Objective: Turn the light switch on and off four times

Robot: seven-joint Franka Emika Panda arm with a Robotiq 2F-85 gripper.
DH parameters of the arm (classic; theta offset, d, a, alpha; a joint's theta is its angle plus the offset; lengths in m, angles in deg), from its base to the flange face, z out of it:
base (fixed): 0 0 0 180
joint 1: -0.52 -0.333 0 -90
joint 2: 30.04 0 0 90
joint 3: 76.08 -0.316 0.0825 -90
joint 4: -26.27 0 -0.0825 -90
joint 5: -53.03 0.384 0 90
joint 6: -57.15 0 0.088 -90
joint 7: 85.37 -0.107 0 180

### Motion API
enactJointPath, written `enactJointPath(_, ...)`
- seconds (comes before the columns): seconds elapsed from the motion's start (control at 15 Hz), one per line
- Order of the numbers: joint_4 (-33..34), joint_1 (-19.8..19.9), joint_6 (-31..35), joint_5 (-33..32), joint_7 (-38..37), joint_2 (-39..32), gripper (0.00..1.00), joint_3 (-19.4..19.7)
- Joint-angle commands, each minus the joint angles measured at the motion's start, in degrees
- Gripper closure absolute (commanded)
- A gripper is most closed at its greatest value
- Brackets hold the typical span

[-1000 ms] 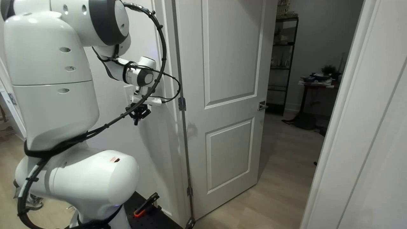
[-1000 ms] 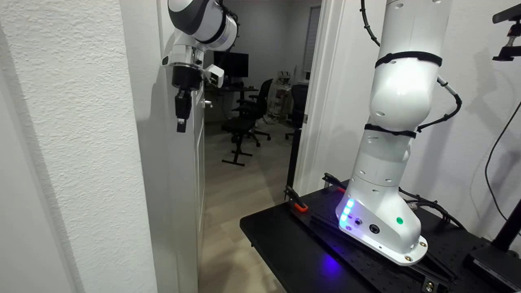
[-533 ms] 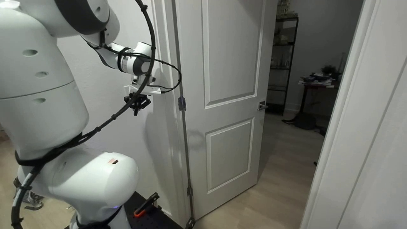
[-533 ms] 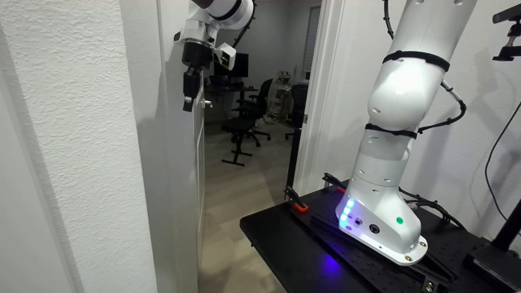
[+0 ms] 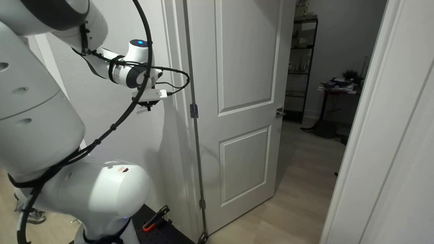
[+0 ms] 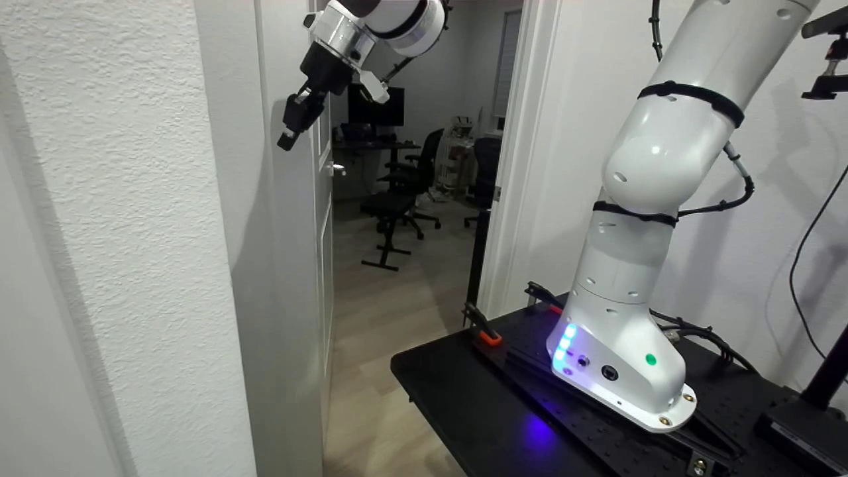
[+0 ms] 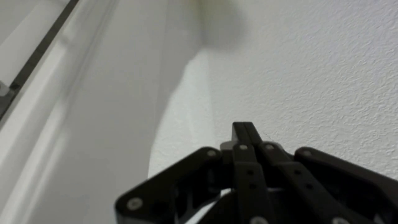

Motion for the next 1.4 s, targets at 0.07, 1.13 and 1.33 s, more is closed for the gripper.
enactJointPath(0.07,-3.26,-3.93,18.63,1.80,-0.39,-1.78,1.00,-1.82)
enactJointPath(1.13,9.06,-6.50,42.85,-6.41,-6.02,-24.93,1.00,-3.51)
enactJointPath(1.33,10.88,-6.42,43.50,-6.26,-6.25,-26.54,1.00,-3.53)
